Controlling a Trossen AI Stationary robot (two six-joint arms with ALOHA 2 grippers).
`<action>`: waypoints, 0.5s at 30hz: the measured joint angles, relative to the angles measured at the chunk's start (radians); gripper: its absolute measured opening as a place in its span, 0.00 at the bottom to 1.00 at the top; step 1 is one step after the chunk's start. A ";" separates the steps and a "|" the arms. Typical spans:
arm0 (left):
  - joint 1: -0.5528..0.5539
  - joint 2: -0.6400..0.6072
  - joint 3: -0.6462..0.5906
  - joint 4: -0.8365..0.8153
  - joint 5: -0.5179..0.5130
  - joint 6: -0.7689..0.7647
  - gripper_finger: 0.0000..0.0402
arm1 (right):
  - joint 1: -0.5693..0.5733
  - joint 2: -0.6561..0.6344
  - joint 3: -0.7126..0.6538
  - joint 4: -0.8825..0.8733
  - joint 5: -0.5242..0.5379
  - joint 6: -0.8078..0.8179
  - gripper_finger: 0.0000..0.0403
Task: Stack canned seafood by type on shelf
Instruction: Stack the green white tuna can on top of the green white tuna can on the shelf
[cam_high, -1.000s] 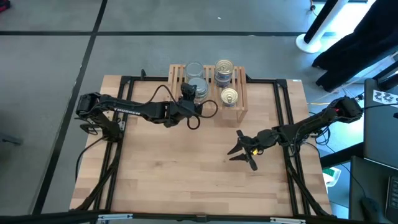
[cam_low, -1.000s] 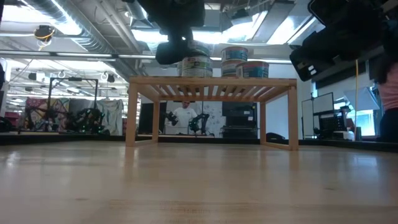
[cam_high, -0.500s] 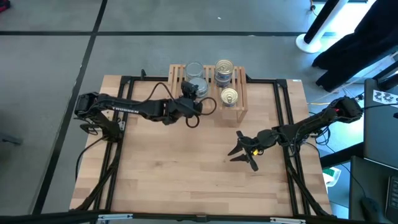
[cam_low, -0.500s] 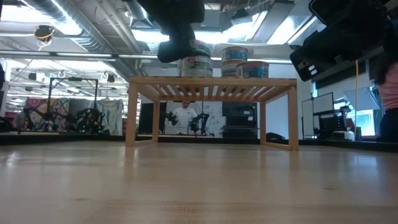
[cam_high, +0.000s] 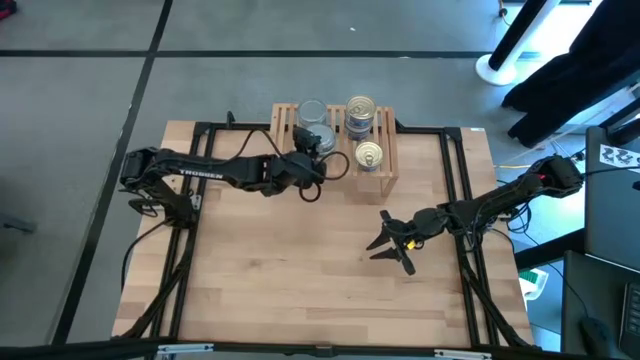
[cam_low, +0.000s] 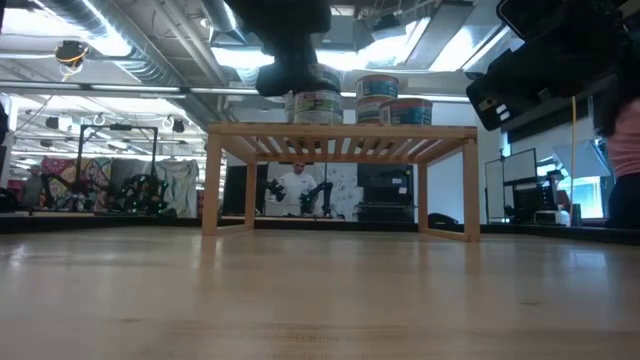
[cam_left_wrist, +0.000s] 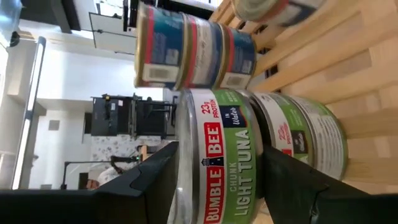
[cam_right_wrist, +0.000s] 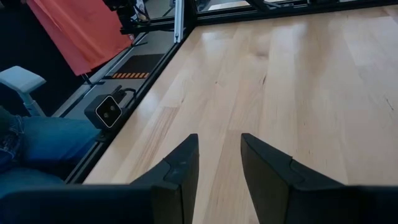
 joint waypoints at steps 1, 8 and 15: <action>0.000 0.000 0.013 -0.011 0.003 -0.006 0.51 | 0.000 0.000 0.000 0.000 0.000 0.000 0.30; 0.004 0.000 0.078 -0.122 0.052 -0.075 0.51 | 0.000 0.000 0.000 0.000 0.000 0.000 0.30; 0.027 0.000 0.078 -0.209 0.110 -0.128 0.51 | 0.000 0.000 0.000 0.000 0.000 0.000 0.30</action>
